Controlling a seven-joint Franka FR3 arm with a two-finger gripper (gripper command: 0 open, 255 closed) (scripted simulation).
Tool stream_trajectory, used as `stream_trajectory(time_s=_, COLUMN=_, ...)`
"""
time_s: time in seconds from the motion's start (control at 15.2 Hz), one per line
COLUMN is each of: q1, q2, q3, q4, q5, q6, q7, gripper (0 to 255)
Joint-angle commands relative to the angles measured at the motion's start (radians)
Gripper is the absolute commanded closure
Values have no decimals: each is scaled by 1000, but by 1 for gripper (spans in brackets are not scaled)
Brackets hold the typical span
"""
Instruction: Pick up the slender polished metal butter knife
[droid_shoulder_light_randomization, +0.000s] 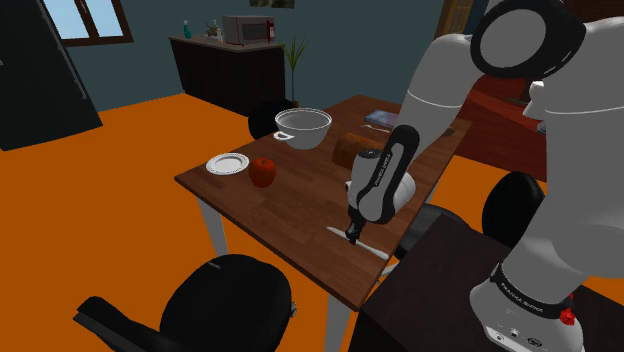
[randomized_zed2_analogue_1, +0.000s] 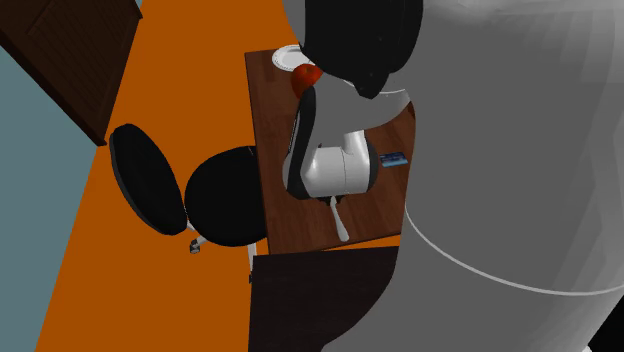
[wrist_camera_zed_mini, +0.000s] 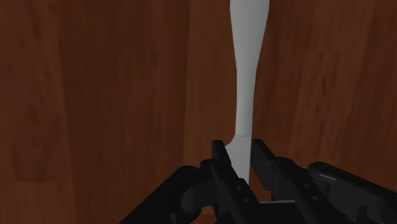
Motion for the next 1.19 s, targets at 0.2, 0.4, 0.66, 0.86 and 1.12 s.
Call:
stream_trajectory(time_s=0.2, q1=1, q2=2, q3=0, q4=1, q5=0, q6=1, q7=1, gripper=255)
stream_trajectory(time_s=0.4, q1=6, q2=-52, q3=-6, q4=-16, q5=-2, q6=-36, q7=3, gripper=255)
stream_trajectory(time_s=0.66, q1=13, q2=-123, q3=-14, q4=-35, q5=-8, q6=-88, q7=8, gripper=255)
stream_trajectory(time_s=0.86, q1=19, q2=-176, q3=-21, q4=-47, q5=-14, q6=-129, q7=13, gripper=255)
stream_trajectory(time_s=1.12, q1=25, q2=-245, q3=-29, q4=-59, q5=-24, q6=-186, q7=21, gripper=255)
